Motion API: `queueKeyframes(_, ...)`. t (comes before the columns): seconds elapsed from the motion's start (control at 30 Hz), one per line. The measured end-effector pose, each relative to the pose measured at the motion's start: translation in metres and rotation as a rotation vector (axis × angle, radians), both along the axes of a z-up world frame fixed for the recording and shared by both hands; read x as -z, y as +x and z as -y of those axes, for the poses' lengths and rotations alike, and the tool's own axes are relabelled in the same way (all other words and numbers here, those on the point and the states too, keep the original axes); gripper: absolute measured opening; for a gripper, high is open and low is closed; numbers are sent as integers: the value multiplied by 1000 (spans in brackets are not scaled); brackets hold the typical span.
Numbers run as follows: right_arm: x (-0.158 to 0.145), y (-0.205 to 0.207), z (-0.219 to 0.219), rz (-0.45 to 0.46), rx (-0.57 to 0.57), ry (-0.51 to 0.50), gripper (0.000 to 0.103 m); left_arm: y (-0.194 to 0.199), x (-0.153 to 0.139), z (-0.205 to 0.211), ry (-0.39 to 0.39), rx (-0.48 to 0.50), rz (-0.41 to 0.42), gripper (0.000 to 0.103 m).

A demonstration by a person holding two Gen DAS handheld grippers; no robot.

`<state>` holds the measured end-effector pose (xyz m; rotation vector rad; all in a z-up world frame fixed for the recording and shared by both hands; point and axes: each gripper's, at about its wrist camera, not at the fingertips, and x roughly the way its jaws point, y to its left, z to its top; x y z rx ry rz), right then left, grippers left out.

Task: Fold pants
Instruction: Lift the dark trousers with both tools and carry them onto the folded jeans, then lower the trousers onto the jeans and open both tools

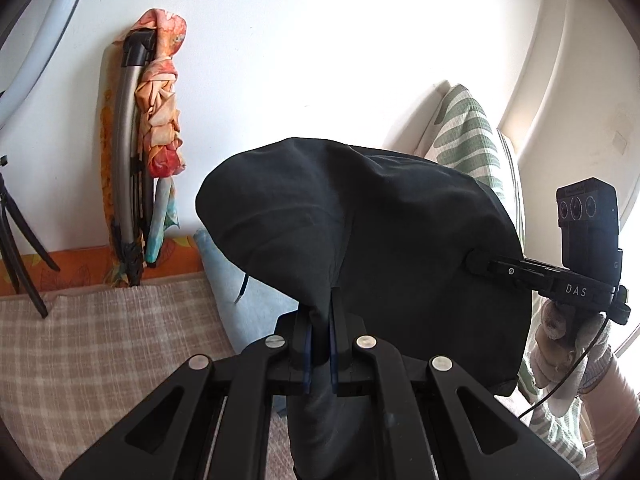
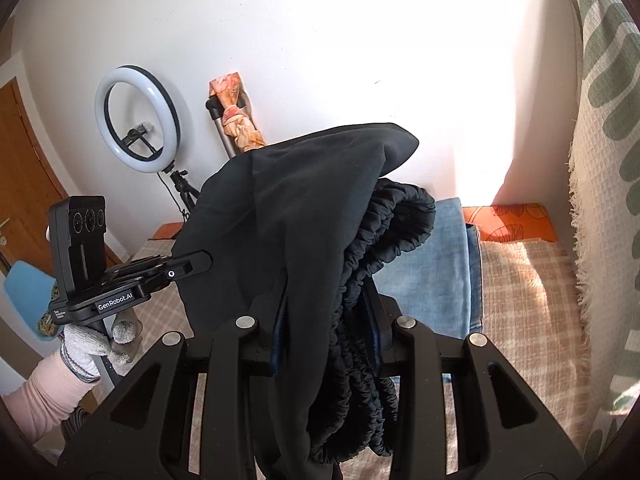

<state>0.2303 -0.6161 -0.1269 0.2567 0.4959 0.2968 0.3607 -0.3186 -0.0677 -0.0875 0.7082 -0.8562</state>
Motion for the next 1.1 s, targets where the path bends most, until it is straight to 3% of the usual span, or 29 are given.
queueKeyframes(0.17,14,49,22,-26,-10,13,33,37,12,18,13,-12,-9,3)
queueKeyframes(0.4,59,108,44,-106,-8,30,33,78,45,37,62,-36,-57,3)
queueKeyframes(0.5,77,124,52,-155,19,21,37,88,59,44,95,-32,-74,3)
queueKeyframes(0.57,84,130,54,-182,69,-15,46,95,67,45,102,-36,-103,4)
queueKeyframes(0.67,85,126,61,-183,135,-56,59,100,73,50,153,-34,-112,7)
queueKeyframes(0.83,72,103,68,-137,220,-119,64,105,79,47,224,-75,-135,14)
queueKeyframes(0.97,61,76,48,-79,169,-167,64,106,79,39,239,-79,-154,14)
queueKeyframes(1.1,71,65,23,-112,91,-218,64,99,75,18,258,-84,-147,14)
